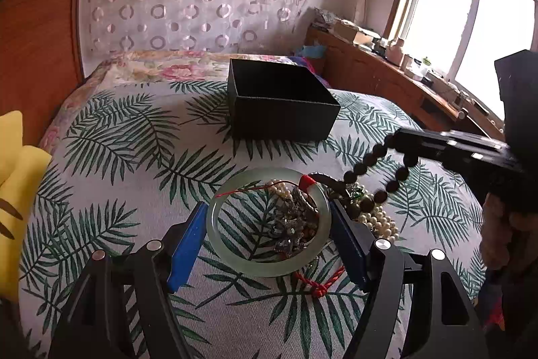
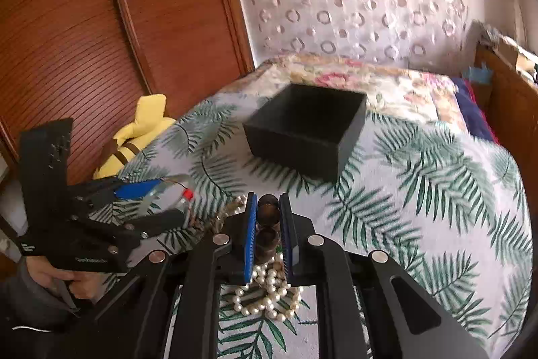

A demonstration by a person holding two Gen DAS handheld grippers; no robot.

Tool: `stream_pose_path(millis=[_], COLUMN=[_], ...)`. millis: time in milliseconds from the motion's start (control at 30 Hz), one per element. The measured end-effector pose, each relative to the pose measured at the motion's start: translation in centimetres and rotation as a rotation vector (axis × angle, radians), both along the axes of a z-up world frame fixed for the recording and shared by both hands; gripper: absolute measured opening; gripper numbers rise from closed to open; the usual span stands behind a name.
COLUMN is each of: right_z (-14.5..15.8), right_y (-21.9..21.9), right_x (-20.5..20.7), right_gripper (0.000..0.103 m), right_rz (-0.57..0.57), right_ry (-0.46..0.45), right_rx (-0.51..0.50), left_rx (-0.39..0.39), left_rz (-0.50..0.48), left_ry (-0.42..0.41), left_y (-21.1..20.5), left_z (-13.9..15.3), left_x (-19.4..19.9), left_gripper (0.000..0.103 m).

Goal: Organize jewelry
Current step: 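Carry the bangle and bead bracelet into the black box and open both tools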

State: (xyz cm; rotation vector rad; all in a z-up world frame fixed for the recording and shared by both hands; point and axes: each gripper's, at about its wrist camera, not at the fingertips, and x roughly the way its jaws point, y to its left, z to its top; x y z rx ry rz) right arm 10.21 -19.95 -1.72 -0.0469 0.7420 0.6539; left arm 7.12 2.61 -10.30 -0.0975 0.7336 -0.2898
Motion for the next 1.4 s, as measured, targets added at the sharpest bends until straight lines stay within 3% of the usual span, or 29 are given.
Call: stream_pose_path(millis=[433, 967, 1167, 1400], right_z=[3.7, 6.9, 6.0, 0.8], right_y=[0.4, -0.1, 0.7, 1.5], right_x=[0.9, 9.0, 12.3, 15.4], right_gripper=[0.015, 0.015, 0.015, 0.015], right_rz=[0.025, 0.04, 0.065, 0.072], right_ry=[-0.1, -0.183, -0.161, -0.04], right_rx=[-0.014, 0.033, 0.051, 0.042], left_rx=[0.026, 0.075, 0.081, 0.107], left_rz=[-0.022, -0.061, -0.058, -0.048], left_ry=[-0.038, -0.049, -0.058, -0.026], left_y=[-1.0, -2.7, -3.1, -3.3], left_z=[1.6, 3.0, 3.9, 3.4], left_x=[1.2, 7.4, 10.2, 13.3], left_gripper=[0.069, 0.069, 0.069, 0.069])
